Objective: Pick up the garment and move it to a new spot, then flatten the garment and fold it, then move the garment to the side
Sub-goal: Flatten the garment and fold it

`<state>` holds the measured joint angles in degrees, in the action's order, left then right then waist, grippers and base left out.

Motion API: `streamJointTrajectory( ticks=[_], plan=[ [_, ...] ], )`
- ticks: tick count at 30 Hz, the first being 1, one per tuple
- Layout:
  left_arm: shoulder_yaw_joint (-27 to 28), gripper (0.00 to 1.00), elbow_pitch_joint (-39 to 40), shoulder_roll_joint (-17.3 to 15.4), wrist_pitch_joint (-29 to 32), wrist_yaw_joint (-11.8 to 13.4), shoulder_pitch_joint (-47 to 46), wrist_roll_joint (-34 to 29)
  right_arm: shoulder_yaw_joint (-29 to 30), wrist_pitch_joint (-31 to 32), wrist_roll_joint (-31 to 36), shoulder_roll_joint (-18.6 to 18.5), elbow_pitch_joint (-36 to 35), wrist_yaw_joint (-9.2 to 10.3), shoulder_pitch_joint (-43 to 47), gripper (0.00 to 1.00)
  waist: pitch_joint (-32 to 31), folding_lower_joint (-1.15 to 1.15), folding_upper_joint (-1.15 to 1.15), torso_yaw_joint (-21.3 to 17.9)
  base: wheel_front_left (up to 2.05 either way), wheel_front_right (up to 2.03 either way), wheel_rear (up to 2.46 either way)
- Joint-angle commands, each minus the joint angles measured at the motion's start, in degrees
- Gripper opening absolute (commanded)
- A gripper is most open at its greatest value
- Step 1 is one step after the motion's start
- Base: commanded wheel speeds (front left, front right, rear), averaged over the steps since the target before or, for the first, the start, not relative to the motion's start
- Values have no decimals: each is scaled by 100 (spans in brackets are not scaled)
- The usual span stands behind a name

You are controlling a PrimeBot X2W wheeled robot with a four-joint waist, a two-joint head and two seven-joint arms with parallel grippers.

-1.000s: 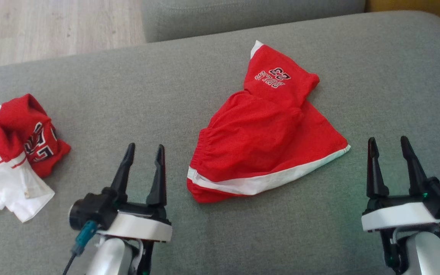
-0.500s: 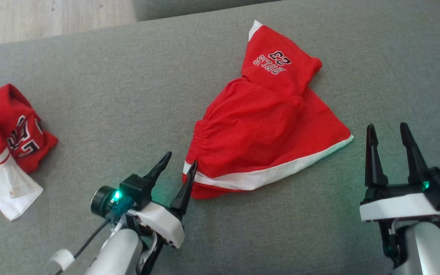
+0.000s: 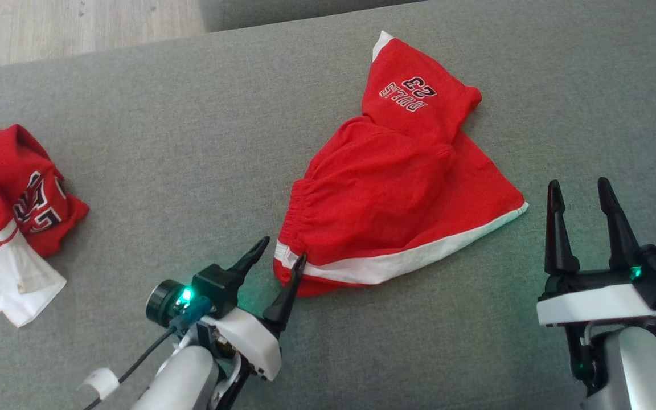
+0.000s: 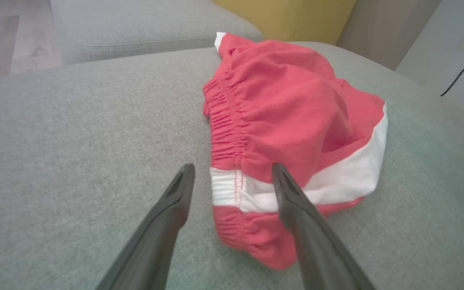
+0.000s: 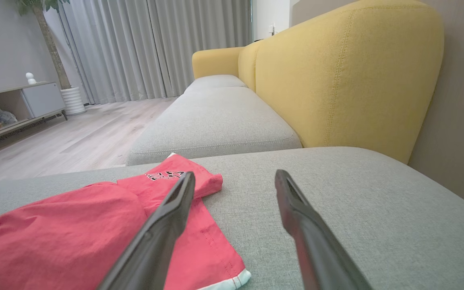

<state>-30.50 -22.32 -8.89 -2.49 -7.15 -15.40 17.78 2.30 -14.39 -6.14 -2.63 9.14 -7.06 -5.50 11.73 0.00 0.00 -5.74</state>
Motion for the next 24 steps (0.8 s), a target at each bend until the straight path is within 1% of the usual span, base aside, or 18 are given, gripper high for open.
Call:
streamJointTrajectory(
  ticks=[1,5,6,7,8,9,15,21,24],
  plan=[
    [113,100,188,-110,27,-30,-262,68,-127,-61,-4,-25,-148,-43,-161,100,1,0,0,3,0,0,0],
    [-12,100,218,-153,68,-31,-284,152,-140,-61,14,-25,-127,-43,-188,100,18,0,0,0,0,0,0],
    [-41,92,219,-163,76,-32,-290,172,-145,-61,21,-25,-117,-43,-191,100,22,0,0,-1,0,0,0],
    [-65,75,220,-170,78,-32,-297,194,-150,-61,25,-25,-106,-43,-193,100,26,0,0,-3,0,0,0],
    [-82,34,221,-177,77,-32,-303,216,-152,-61,30,-25,-90,-43,-194,100,28,0,0,-7,0,0,0],
    [-92,0,226,-184,58,-32,-311,237,-152,-61,34,-25,-72,-43,-194,100,29,0,0,-10,0,0,0],
    [-40,0,251,-176,-233,38,-337,263,-158,-61,181,-25,283,-43,-177,100,-36,0,0,21,0,0,0],
    [-52,0,252,-186,-322,72,-289,293,-158,-61,246,-25,556,-43,-255,100,-149,0,0,95,0,0,0],
    [58,0,290,-175,-499,199,-272,326,-196,-61,187,-25,496,-43,-281,100,-198,0,0,128,0,0,0]
  ],
)
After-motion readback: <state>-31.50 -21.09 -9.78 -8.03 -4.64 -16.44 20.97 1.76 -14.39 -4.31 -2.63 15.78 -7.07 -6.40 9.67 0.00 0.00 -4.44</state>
